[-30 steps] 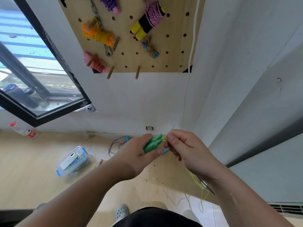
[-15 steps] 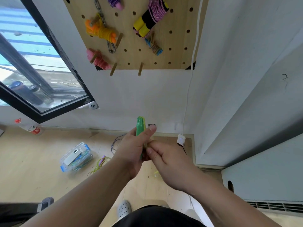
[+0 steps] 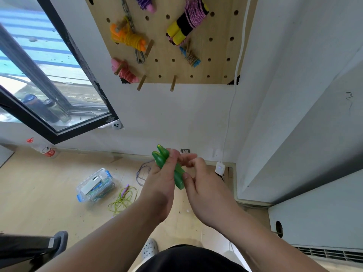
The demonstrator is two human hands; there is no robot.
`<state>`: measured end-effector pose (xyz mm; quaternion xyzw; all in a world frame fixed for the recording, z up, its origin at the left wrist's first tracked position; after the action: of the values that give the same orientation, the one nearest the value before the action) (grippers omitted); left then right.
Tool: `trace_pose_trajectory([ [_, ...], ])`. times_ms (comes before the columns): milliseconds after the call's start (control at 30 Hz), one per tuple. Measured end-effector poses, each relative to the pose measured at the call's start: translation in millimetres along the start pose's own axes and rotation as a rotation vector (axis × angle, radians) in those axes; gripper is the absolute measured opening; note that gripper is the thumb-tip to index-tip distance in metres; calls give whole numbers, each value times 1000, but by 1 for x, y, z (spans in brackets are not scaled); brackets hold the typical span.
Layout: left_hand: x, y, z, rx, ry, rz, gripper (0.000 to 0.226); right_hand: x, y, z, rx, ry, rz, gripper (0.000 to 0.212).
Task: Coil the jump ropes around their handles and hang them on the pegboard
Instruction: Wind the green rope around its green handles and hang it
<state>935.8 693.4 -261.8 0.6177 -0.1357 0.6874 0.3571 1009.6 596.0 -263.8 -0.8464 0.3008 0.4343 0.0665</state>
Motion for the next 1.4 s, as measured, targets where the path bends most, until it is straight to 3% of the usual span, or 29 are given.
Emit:
trace_pose_trajectory([
  [67,-2,2,4,12,3,29,35,-1,0,-4,-95,-78,12,25],
  [167,-5,4,6,29,-42,63,40,0,-2,-5,-197,-446,104,28],
  [300,0,0,10,-21,-8,42,41,4,-5,3,-134,-883,183,26],
  [433,0,-6,6,-52,-9,51,33,11,-8,-4,-80,-816,131,24],
  [500,-2,-9,-4,1,-64,118,45,19,-11,-11,-54,-667,119,23],
  [567,-2,-13,-16,4,-431,324,48,28,-13,-17,-80,-529,115,22],
  [667,3,-22,-28,-185,-1074,734,32,38,-16,-27,-162,-419,114,21],
  [767,10,-30,-31,-345,-1414,940,49,41,-16,-32,-239,-284,71,20],
  [833,13,-30,-28,-409,-1520,909,51,41,-16,-32,-263,-281,48,19],
  [900,12,-26,-22,-384,-1484,818,48,40,-17,-32,-239,-331,37,17],
  [1000,9,-16,-16,-269,-1161,510,54,42,-21,-33,-149,-455,30,11],
  [1067,7,-13,-12,-225,-954,404,54,43,-22,-33,-118,-476,1,13],
  [1400,15,-16,-11,-317,-786,211,45,43,-20,-31,-100,-442,-23,8],
])
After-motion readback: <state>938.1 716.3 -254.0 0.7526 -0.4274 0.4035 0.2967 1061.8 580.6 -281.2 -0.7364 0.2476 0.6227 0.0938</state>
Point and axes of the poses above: each hand's wrist, its own y-axis away from the middle knuckle, its own z-axis out of the palm, x = y × z, the point moved 1 cm from there along -y, towards the middle knuckle, and after that the axes turned 3 degrees about z, right-handed, at the moved point
